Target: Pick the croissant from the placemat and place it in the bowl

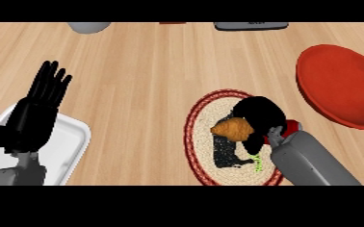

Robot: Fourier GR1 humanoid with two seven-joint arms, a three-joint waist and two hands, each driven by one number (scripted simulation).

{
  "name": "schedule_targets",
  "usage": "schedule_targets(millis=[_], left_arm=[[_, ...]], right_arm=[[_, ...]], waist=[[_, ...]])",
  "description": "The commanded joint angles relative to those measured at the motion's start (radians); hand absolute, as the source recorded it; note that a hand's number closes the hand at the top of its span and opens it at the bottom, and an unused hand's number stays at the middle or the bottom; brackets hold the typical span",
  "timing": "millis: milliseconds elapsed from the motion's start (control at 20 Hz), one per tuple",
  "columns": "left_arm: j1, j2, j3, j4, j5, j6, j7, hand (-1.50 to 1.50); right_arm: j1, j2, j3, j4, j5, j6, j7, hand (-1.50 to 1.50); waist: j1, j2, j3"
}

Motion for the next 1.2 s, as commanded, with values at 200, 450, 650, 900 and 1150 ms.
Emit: schedule_targets(millis=[200,450,650,900,1150], left_arm=[[0.024,0.019,0.035,-0.021,0.041,-0.025,0.023,0.0],[0.017,0.006,0.018,-0.063,0.015,0.008,0.043,0.0],[-0.056,0.041,0.05,-0.024,0.04,-0.007,0.08,0.0],[-0.034,0.01,0.04,0.03,0.016,-0.036,0.003,0.0],[0.015,0.004,0.021,-0.058,0.02,-0.049,0.035,0.0]], right_arm=[[0.335,-0.385,-0.145,-0.402,-0.039,-0.165,-0.341,1.5],[0.48,-0.462,-0.385,-0.52,-0.085,-0.299,-0.343,1.5],[0.49,-0.484,-0.555,-0.681,-0.154,-0.272,-0.231,1.5],[0.603,-0.482,-0.765,-0.785,-0.201,-0.243,-0.146,1.5],[0.459,-0.491,-0.929,-0.576,-0.324,-0.186,-0.173,1.5]], waist=[[-0.012,0.004,0.001],[-0.017,0.003,0.001],[-0.016,0.005,-0.001],[0.009,0.012,-0.001],[0.05,0.016,0.0]])
